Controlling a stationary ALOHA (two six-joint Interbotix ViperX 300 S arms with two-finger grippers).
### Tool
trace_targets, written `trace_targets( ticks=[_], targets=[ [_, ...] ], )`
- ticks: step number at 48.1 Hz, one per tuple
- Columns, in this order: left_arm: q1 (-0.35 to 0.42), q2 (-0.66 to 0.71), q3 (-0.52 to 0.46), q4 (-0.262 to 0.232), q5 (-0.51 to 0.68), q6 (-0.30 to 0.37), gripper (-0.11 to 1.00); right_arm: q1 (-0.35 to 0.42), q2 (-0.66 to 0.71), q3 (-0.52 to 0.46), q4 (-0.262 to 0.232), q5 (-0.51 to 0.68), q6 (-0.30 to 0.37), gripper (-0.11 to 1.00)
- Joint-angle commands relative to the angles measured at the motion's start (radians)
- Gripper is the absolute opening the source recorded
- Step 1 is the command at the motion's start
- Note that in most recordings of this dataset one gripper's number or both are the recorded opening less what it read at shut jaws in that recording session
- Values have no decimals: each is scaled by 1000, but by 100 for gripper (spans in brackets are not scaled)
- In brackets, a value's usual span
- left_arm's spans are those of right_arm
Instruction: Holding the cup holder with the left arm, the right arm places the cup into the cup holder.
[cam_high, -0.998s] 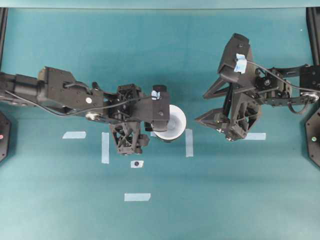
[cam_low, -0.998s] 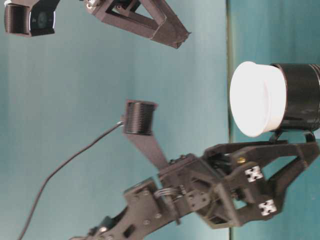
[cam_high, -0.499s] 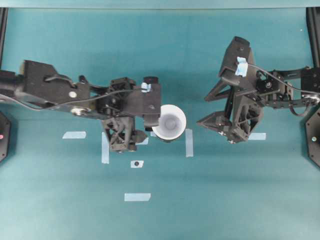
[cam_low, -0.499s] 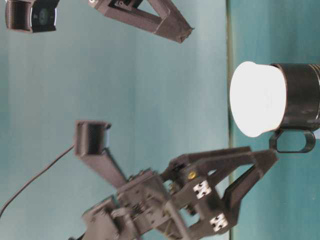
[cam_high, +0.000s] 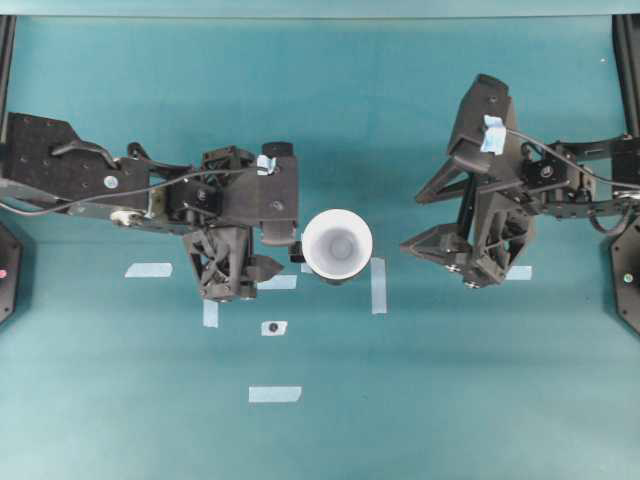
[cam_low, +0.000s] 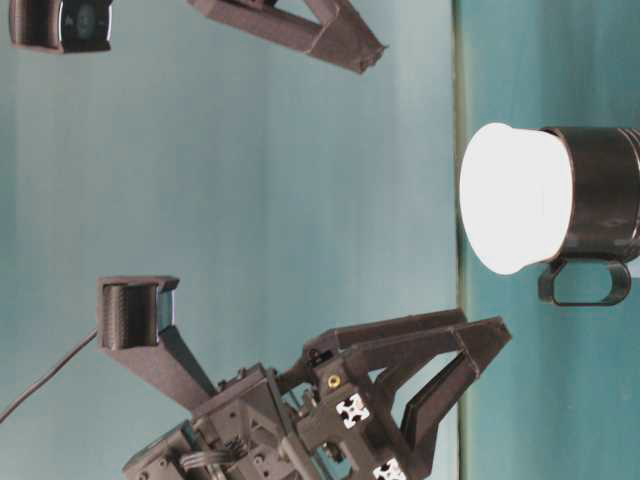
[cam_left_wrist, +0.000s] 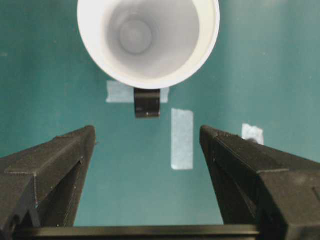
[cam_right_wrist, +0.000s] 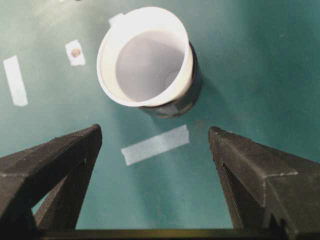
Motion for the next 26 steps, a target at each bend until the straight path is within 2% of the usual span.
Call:
trace_targets(
  ticks=[1,26],
  targets=[
    [-2,-31,-9,2,-3,-2,88,3,-54,-8,2,-8,12,93],
    [-2,-29,-8,2,-3,-2,88,3,-55,5,2,-32,12,93]
  ],
)
